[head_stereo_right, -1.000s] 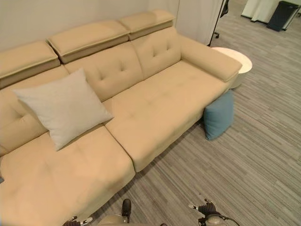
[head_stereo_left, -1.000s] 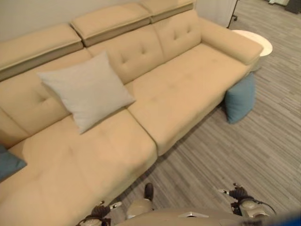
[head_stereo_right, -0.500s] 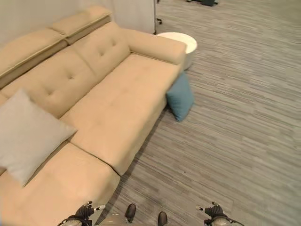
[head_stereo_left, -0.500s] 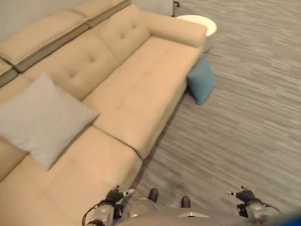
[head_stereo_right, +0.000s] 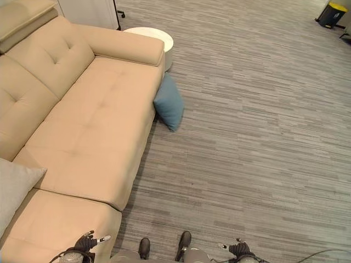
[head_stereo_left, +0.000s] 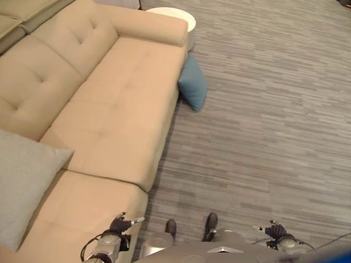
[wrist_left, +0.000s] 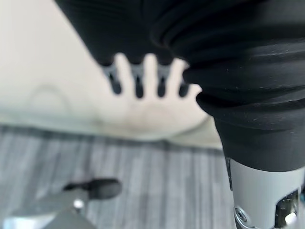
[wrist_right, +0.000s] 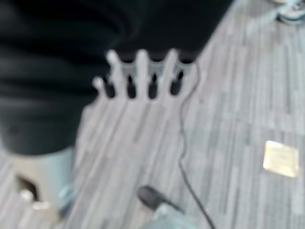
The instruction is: Pick up all the scattered cushions and arrange them neatly on the sofa.
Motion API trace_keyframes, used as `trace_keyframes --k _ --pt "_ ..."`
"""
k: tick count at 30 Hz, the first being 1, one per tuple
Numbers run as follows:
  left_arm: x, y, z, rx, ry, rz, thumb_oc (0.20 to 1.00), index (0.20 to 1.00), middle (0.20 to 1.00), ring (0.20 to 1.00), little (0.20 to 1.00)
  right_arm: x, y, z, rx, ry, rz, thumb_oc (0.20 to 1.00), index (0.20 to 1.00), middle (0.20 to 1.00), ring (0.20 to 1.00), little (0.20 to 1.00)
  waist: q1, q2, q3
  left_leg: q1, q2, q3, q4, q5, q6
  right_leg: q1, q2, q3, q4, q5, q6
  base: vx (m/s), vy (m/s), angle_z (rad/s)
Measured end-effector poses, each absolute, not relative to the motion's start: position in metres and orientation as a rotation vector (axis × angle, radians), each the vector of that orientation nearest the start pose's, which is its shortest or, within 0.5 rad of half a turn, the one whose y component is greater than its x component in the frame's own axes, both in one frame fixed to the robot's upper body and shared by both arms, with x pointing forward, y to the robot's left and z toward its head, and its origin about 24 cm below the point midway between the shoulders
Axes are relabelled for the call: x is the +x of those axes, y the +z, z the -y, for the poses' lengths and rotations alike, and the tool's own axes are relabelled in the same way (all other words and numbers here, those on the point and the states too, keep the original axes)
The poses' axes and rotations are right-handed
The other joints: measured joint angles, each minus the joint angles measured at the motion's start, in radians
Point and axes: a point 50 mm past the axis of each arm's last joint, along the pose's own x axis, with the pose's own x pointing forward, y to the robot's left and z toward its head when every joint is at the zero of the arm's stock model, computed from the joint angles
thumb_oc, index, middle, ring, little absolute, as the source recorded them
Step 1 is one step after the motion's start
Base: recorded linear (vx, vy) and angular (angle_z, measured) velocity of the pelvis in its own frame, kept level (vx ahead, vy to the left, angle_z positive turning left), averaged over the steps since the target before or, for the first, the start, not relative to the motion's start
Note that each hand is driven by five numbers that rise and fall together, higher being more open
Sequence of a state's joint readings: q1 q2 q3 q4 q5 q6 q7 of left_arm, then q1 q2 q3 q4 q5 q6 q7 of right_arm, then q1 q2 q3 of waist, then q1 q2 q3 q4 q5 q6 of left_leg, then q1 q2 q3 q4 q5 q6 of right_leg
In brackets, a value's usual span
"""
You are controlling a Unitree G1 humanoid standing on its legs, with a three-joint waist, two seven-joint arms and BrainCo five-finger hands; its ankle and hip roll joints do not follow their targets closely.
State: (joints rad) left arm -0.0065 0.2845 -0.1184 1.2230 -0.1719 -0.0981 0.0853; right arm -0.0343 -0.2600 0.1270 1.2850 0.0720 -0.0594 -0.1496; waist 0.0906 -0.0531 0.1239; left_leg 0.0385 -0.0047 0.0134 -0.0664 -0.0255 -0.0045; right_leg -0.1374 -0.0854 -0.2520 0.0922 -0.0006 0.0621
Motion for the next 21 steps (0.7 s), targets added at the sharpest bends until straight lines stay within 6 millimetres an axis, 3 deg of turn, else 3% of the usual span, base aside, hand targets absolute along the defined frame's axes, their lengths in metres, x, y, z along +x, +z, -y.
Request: trace_keyframes --k 3,4,6,7,9,11,13,15,16,18,19,20,21 --pt "0.093 -0.155 -0.252 0.228 0.226 -1.137 1.0 1.0 1.0 1.0 1.0 0.095 -0.157 0.25 -0.331 -0.224 -1.181 1.0 1.0 1.0 1.0 1.0 0.001 0.018 -0.008 -0.023 0.035 -0.035 0.12 -0.04 -0.056 0.078 0.043 -0.018 -0.076 -0.019 -0.049 0.1 -0.218 0.24" --pt "0.095 -0.155 -0.251 0.234 0.217 -1.135 1.0 1.0 1.0 1.0 1.0 0.093 -0.157 0.249 -0.328 -0.227 -1.186 1.0 1.0 1.0 1.0 1.0 0.007 0.005 -0.008 -0.083 0.022 -0.047 0.241 -0.046 -0.067 0.089 0.04 -0.019 -0.09 -0.012 -0.07 0.09 -0.216 0.22" --pt "0.108 -0.153 -0.246 0.239 0.191 -1.104 1.0 1.0 1.0 1.0 1.0 0.105 -0.153 0.253 -0.324 -0.246 -1.144 1.0 1.0 1.0 1.0 1.0 0.036 -0.028 0.008 -0.291 -0.019 -0.065 0.603 -0.001 -0.091 0.087 0.02 -0.006 -0.101 -0.012 -0.118 0.19 -0.136 -0.11" --pt "0.102 -0.155 -0.243 0.231 0.187 -1.119 1.0 1.0 1.0 1.0 1.0 0.113 -0.151 0.253 -0.326 -0.247 -1.122 1.0 1.0 1.0 1.0 1.0 0.043 -0.031 0.009 -0.331 -0.034 -0.106 0.65 -0.004 -0.087 0.109 0.035 0.015 -0.122 -0.007 -0.14 0.24 -0.078 -0.5" --pt "0.096 -0.158 -0.238 0.219 0.183 -1.136 1.0 1.0 1.0 1.0 1.0 0.126 -0.147 0.251 -0.331 -0.24 -1.092 1.0 1.0 1.0 1.0 1.0 0.042 -0.022 0.012 -0.334 -0.074 -0.16 0.536 -0.012 -0.08 0.158 0.064 0.041 -0.18 -0.004 -0.15 0.29 -0.063 -0.54" --pt "0.098 -0.157 -0.237 0.218 0.18 -1.127 1.0 1.0 1.0 1.0 1.0 0.135 -0.144 0.251 -0.333 -0.237 -1.07 1.0 1.0 1.0 1.0 1.0 0.039 -0.02 0.016 -0.321 -0.108 -0.159 0.314 0.014 -0.059 0.174 0.08 0.064 -0.189 -0.016 -0.135 0.34 -0.044 -0.48" --pt "0.102 -0.156 -0.237 0.219 0.177 -1.117 1.0 1.0 1.0 1.0 1.0 0.133 -0.145 0.254 -0.354 -0.231 -1.082 1.0 1.0 1.0 1.0 1.0 0.039 -0.015 0.013 -0.282 -0.141 -0.17 0.082 0.082 -0.056 0.204 0.097 0.094 -0.189 -0.046 -0.117 0.37 -0.03 -0.4" --pt "0.1 -0.157 -0.237 0.219 0.179 -1.121 1.0 1.0 1.0 1.0 1.0 0.133 -0.143 0.259 -0.371 -0.237 -1.089 1.0 1.0 1.0 1.0 1.0 0.053 -0.004 0.012 -0.29 -0.151 -0.189 0.025 0.136 -0.057 0.228 0.12 0.128 -0.184 -0.058 -0.119 0.26 -0.002 -0.71" --pt "0.102 -0.156 -0.237 0.219 0.178 -1.116 1.0 1.0 1.0 1.0 1.0 0.133 -0.143 0.262 -0.375 -0.241 -1.089 1.0 1.0 1.0 1.0 1.0 0.06 0.01 0.01 -0.305 -0.152 -0.185 0.053 0.168 -0.043 0.249 0.129 0.137 -0.184 -0.068 -0.119 0.32 0.028 -0.68" --pt "0.095 -0.158 -0.239 0.22 0.185 -1.137 1.0 1.0 1.0 1.0 1.0 0.127 -0.145 0.263 -0.373 -0.247 -1.11 1.0 1.0 1.0 1.0 1.0 0.064 0.006 0.003 -0.288 -0.149 -0.185 0.081 0.185 -0.04 0.289 0.139 0.164 -0.184 -0.109 -0.125 0.38 0.108 -0.6" --pt "0.082 -0.16 -0.239 0.215 0.193 -1.167 1.0 1.0 1.0 1.0 1.0 0.117 -0.147 0.264 -0.37 -0.252 -1.139 1.0 1.0 1.0 1.0 1.0 0.071 0.015 -0.023 -0.237 -0.128 -0.19 0.084 0.174 -0.023 0.335 0.146 0.206 -0.183 -0.144 -0.104 0.29 0.112 -0.63" --pt "0.074 -0.162 -0.241 0.212 0.203 -1.193 1.0 1.0 1.0 1.0 1.0 0.107 -0.151 0.262 -0.367 -0.251 -1.171 1.0 1.0 1.0 1.0 1.0 0.059 0.0 -0.043 -0.202 -0.145 -0.187 0.061 0.155 0.064 0.358 0.13 0.212 -0.172 -0.163 -0.08 0.22 0.088 -0.62" --pt "0.072 -0.164 -0.236 0.202 0.193 -1.208 1.0 1.0 1.0 1.0 1.0 0.102 -0.152 0.262 -0.367 -0.251 -1.183 1.0 1.0 1.0 1.0 1.0 0.056 0.014 -0.044 -0.151 -0.129 -0.188 0.029 0.147 0.073 0.321 0.131 0.199 -0.045 -0.191 -0.042 0.12 0.056 -0.34"
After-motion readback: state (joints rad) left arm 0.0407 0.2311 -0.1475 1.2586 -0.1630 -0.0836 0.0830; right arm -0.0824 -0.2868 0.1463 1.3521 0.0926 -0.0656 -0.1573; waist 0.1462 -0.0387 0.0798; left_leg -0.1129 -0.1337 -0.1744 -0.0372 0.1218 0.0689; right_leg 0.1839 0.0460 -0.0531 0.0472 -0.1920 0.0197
